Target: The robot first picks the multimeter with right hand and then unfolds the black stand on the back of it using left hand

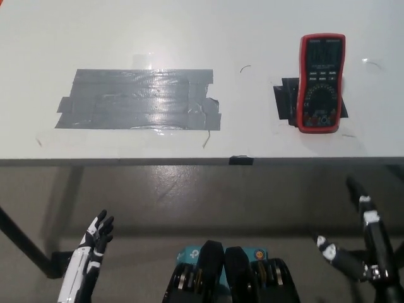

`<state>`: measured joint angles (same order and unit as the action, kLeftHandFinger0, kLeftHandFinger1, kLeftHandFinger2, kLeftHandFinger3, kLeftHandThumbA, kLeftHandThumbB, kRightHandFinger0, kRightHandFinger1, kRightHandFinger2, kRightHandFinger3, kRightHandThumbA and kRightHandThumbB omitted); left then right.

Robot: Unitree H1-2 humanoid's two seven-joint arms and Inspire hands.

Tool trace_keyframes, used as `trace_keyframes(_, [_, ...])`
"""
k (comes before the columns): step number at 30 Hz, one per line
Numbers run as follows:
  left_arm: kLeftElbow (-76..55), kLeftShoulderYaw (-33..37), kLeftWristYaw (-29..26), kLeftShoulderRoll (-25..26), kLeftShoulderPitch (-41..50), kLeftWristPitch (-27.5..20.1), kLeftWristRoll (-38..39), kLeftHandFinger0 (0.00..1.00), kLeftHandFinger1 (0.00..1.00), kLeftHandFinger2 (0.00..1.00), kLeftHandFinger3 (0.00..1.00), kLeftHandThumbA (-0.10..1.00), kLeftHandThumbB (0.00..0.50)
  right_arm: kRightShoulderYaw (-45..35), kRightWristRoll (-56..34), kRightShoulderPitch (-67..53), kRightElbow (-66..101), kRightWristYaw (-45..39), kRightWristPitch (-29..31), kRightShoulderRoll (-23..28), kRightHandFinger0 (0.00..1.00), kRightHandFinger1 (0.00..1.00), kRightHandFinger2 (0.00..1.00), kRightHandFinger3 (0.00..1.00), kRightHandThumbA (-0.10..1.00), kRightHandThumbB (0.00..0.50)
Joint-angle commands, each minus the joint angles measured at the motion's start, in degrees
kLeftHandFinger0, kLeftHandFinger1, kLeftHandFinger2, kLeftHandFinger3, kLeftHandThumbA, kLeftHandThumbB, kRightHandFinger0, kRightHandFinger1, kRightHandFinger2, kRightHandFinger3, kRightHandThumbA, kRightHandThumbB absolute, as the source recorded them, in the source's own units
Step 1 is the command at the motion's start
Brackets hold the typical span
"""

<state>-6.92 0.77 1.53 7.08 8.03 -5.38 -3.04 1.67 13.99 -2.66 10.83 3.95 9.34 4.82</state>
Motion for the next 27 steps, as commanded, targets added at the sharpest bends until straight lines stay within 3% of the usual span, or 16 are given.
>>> trace_keyframes(1, [-2.25,-0.25,0.74,1.13,1.2,-3.57,-0.07,1.0,1.0,1.0,1.0,0.94,0.085,-2.06,13.89,6.24,7.67,6.83,-4.23,-3.41,1.0,1.0,1.0,1.0,0.92,0.324])
trace_keyframes(7, [-1.9,-0.33,0.95,1.43,1.6,-4.29,0.08,1.0,1.0,1.0,1.0,0.97,0.061,-4.25,21.75,19.36,7.29,7.28,-15.23,-3.8,1.0,1.0,1.0,1.0,0.97,0.326])
trace_keyframes(9, [-1.83,-0.4,0.95,1.52,1.78,-4.53,0.09,1.0,1.0,1.0,1.0,0.97,0.061,-4.36,25.47,23.39,5.51,8.1,-18.42,-3.79,1.0,1.0,1.0,1.0,1.0,0.393])
trace_keyframes(14, [-2.46,-0.5,1.01,1.69,1.85,-3.47,-0.01,1.0,1.0,1.0,1.0,0.98,0.072,-2.72,36.9,32.7,-3.15,13.82,-24.16,-2.6,1.0,1.0,1.0,1.0,1.0,0.475])
trace_keyframes(18, [-1.79,-0.24,1.0,1.72,1.54,-4.32,-0.48,1.0,1.0,1.0,1.0,0.98,0.065,-2.77,37.3,40.93,-11.81,15.5,-28.95,-1.7,1.0,1.0,1.0,1.0,1.0,0.485])
trace_keyframes(25, [-1.33,-0.5,1.32,2.19,1.72,-4.41,0.15,1.0,1.0,1.0,1.0,0.99,0.087,-3.44,34.55,48.34,-21.23,17.73,-32.42,-1.94,1.0,1.0,1.0,1.0,1.0,0.484])
trace_keyframes(27, [-1.45,-0.35,1.38,2.24,1.78,-4.09,0.17,1.0,1.0,1.0,1.0,0.99,0.087,-3.85,33.23,51.85,-25.72,18.99,-33.54,-1.99,1.0,1.0,1.0,1.0,1.0,0.463])
